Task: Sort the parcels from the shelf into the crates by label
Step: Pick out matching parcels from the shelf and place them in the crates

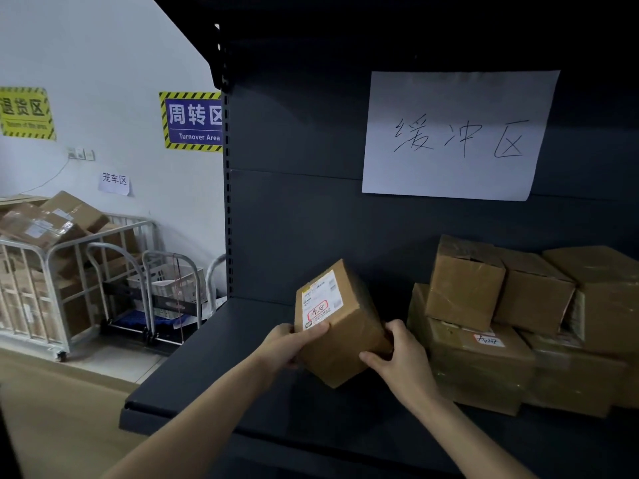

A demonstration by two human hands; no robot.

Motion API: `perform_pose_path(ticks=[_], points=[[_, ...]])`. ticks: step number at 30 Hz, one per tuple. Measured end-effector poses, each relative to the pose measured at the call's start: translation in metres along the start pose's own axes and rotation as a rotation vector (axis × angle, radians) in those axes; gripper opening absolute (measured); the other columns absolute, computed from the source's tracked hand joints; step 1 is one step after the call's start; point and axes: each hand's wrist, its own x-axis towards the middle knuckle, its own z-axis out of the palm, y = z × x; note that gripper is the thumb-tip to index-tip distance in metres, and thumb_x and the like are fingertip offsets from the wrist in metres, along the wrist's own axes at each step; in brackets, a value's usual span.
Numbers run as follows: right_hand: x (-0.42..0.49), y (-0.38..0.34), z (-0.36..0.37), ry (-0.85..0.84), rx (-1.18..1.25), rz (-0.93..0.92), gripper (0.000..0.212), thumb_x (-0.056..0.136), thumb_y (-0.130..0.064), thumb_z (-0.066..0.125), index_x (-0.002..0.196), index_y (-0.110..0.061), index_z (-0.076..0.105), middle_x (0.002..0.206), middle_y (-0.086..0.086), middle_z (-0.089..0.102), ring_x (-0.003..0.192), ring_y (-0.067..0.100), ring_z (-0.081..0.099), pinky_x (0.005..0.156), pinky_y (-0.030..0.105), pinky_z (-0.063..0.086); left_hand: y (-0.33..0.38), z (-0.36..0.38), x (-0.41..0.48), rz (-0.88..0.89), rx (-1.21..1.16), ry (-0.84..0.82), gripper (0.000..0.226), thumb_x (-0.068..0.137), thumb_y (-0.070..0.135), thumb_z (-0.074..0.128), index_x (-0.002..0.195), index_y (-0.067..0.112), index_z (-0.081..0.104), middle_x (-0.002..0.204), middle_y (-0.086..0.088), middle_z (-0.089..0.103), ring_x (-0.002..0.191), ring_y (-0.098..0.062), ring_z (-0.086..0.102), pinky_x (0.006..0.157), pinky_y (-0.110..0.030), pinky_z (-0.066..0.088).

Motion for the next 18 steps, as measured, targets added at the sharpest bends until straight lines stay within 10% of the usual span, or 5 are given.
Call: perform_pose_path(ticks=[11, 15, 18], points=[[-0.010, -0.016, 0.026, -0.177, 0.116, 0.017, 0.071, 0.082, -0.027, 0.069, 0.140, -0.020, 0.029, 0.131, -0.001, 0.053, 0.118, 0.013, 0.051, 0.094, 0.021, 0.043, -0.001, -0.013, -0.014, 0.117, 0.090, 0.160, 0.042, 0.083, 0.030, 0.066, 0.115, 0.014, 0.044, 0.098, 0.004, 0.054, 0.087, -0.011, 0.055, 0.066, -0.025, 0.046], [-0.012, -0.019, 0.023, -0.178, 0.101, 0.002, 0.060, 0.081, -0.029, 0.069, 0.129, -0.021, 0.034, 0.126, -0.001, 0.054, 0.111, 0.013, 0.054, 0.086, 0.020, 0.045, -0.002, -0.009, -0.022, 0.115, 0.031, 0.154, 0.033, 0.087, 0.025, 0.060, 0.113, 0.014, 0.043, 0.109, -0.005, 0.056, 0.099, -0.023, 0.057, 0.086, -0.041, 0.049], [-0.019, -0.021, 0.022, -0.162, 0.078, -0.016, 0.054, 0.080, -0.031, 0.070, 0.119, -0.022, 0.033, 0.126, -0.001, 0.054, 0.108, 0.012, 0.055, 0.080, 0.016, 0.047, -0.006, -0.005, -0.034, 0.180, 0.027, 0.157, 0.027, 0.088, 0.019, 0.058, 0.110, 0.016, 0.043, 0.106, -0.001, 0.057, 0.095, -0.017, 0.056, 0.074, -0.030, 0.046]])
